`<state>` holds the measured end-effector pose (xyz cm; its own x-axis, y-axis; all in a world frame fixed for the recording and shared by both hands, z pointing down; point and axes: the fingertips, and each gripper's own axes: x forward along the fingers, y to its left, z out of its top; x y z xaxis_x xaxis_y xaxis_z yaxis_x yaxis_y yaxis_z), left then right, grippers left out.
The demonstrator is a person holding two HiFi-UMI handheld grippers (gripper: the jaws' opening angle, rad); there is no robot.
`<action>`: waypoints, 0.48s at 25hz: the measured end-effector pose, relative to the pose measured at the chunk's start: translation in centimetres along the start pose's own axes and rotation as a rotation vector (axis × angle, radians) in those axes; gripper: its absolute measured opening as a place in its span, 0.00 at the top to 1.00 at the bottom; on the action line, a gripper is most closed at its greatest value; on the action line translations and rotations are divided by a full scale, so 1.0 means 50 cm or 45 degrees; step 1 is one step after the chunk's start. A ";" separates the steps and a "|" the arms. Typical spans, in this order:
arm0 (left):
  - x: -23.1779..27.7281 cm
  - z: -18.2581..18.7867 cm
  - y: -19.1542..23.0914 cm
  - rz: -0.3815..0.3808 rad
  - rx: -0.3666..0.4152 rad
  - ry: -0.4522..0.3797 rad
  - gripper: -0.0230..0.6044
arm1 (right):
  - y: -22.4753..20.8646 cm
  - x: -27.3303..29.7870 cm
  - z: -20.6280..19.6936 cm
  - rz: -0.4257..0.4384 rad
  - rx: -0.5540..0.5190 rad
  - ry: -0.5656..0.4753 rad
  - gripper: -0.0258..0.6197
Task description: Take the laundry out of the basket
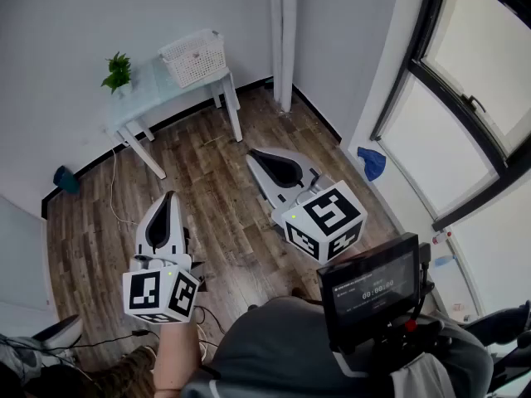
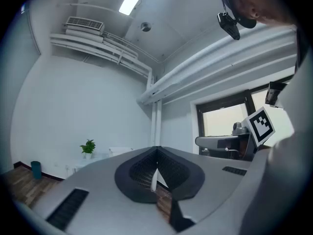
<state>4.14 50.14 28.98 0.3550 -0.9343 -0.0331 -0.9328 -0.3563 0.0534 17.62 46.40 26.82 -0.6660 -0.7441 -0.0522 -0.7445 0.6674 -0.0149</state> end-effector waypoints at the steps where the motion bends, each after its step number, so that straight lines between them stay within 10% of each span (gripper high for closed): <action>1: 0.000 -0.001 0.003 0.004 -0.001 0.001 0.95 | 0.002 0.001 -0.001 0.000 -0.002 0.003 0.94; 12: -0.016 -0.015 0.034 0.017 0.002 0.020 0.95 | 0.047 0.021 -0.007 0.023 -0.045 0.000 0.93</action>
<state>2.31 50.30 29.83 0.3435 -0.9390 -0.0165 -0.9376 -0.3439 0.0519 15.18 47.18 27.09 -0.6795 -0.7318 -0.0524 -0.7334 0.6795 0.0214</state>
